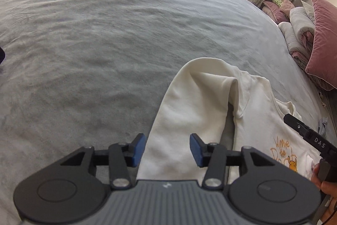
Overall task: Fold clothes
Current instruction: 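Grasp the sweatshirt sleeve cuff with the left gripper, then pull the held sleeve outward from the body and open the left gripper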
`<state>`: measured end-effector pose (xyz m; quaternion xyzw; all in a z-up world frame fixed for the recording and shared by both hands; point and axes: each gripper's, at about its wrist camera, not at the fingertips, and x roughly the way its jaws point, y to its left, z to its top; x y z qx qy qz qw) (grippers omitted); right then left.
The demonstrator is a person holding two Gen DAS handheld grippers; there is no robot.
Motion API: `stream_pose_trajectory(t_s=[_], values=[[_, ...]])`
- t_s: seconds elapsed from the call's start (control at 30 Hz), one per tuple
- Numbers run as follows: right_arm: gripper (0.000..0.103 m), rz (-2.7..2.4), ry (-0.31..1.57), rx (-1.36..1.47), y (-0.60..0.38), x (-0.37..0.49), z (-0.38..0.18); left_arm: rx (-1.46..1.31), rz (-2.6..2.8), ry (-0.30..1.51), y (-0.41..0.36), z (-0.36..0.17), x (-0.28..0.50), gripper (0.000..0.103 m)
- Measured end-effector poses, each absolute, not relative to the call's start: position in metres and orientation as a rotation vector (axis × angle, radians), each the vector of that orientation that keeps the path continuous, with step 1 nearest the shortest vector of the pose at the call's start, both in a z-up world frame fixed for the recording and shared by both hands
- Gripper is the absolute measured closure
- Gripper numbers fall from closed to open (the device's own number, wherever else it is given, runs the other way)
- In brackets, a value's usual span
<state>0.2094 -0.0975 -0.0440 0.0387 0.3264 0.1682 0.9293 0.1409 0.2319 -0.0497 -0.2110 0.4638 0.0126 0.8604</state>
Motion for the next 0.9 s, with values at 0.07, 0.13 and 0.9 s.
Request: stream_pose_trajectory(t_s=[0.07, 0.13, 0.9], values=[[0.043, 0.347, 0.674, 0.085, -0.098, 0.197, -0.041, -0.456, 0.026, 0.978, 0.233, -0.051, 0.129, 0.054], [0.043, 0.352, 0.681, 0.094, -0.099, 0.186, -0.04, -0.47, 0.031, 0.978, 0.235, -0.052, 0.117, 0.054], [0.043, 0.42, 0.754, 0.074, -0.06, 0.07, -0.057, -0.618, 0.01, 0.833, 0.254, -0.05, 0.023, 0.097]])
